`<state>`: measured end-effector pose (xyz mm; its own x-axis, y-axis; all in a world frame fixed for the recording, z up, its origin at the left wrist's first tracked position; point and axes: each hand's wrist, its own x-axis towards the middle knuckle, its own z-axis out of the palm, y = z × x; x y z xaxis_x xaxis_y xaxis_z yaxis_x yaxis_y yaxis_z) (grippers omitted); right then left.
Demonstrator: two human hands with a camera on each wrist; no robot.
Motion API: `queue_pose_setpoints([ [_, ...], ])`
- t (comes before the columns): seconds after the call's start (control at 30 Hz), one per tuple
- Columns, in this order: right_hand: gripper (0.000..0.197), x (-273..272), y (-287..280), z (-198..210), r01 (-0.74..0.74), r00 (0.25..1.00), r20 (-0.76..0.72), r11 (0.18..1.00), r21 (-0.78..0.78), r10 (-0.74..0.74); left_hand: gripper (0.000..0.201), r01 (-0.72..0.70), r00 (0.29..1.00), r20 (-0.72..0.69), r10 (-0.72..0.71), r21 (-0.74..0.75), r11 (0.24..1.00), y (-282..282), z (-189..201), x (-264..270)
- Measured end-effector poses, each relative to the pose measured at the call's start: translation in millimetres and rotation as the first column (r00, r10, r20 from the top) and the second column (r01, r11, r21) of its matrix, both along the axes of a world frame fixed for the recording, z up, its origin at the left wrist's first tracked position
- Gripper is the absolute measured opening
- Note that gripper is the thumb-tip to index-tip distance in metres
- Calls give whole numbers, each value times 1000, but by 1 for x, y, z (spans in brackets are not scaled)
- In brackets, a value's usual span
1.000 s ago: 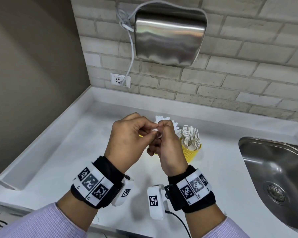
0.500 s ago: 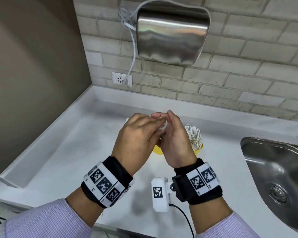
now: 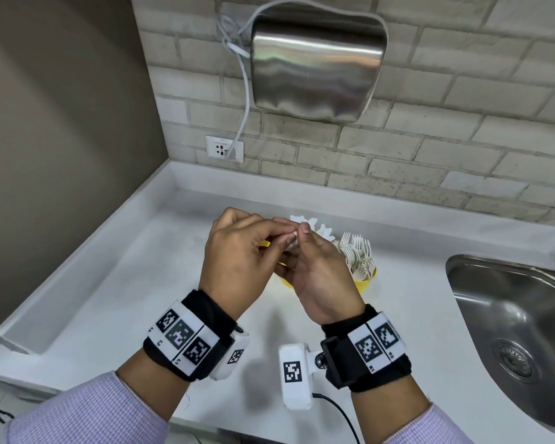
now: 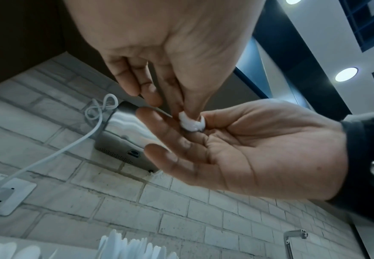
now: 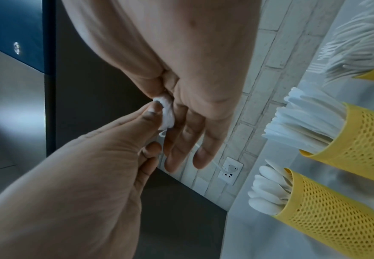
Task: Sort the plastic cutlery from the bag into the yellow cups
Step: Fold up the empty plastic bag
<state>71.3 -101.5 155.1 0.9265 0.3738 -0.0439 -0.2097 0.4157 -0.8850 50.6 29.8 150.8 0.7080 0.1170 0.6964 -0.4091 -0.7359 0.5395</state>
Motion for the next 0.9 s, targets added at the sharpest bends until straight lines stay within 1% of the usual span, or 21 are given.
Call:
queue_pose_setpoints([
  [0.1, 34, 0, 0, 2, 8, 1000, -24, 998, 55, -6, 7, 2, 999, -45, -3, -16, 1000, 3, 2, 2],
  [0.2, 27, 0, 3, 1, 45, 995, -92, 993, 108, -35, 5, -16, 994, -104, 16, 3, 1000, 7, 3, 3],
  [0.27, 25, 1, 6, -1, 80, 992, -106, 993, 89, -71, 7, 19, 989, -148, -13, 37, 999, 11, 5, 2],
  [0.33, 24, 1, 10, -2, 115, 989, -97, 993, 37, -111, 10, 61, 981, -185, -48, 66, 996, 16, 8, -2],
  [0.47, 26, -4, 16, 1, 128, 983, -138, 991, 28, -123, 17, 100, 974, -219, -56, 194, 976, 27, 14, -13],
  [0.53, 30, -9, 16, 4, 103, 981, -170, 994, 42, -95, 20, 95, 979, -200, -47, 239, 966, 30, 16, -18],
  [0.6, 33, -15, 15, 7, 85, 980, -182, 996, 41, -76, 19, 93, 984, -171, -49, 262, 960, 32, 16, -21],
  [0.67, 34, -21, 16, 8, 88, 983, -159, 996, -4, -87, 15, 107, 982, -179, -61, 260, 960, 32, 15, -24],
  [0.77, 35, -30, 22, 6, 112, 987, -102, 985, -133, -125, 17, 153, 968, -235, -88, 276, 949, 29, 9, -27],
  [0.8, 35, -33, 23, 5, 127, 987, -78, 976, -179, -142, 11, 163, 963, -254, -92, 275, 947, 28, 7, -28],
  [0.83, 35, -35, 24, 4, 144, 986, -46, 963, -227, -159, 4, 173, 956, -275, -101, 252, 952, 28, 7, -28],
  [0.87, 35, -36, 24, 2, 164, 985, -4, 948, -274, -172, 4, 174, 946, -305, -108, 197, 965, 26, 6, -28],
  [0.9, 36, -37, 23, 0, 187, 982, 45, 930, -315, -182, 9, 163, 929, -352, -116, 106, 981, 24, 6, -29],
])
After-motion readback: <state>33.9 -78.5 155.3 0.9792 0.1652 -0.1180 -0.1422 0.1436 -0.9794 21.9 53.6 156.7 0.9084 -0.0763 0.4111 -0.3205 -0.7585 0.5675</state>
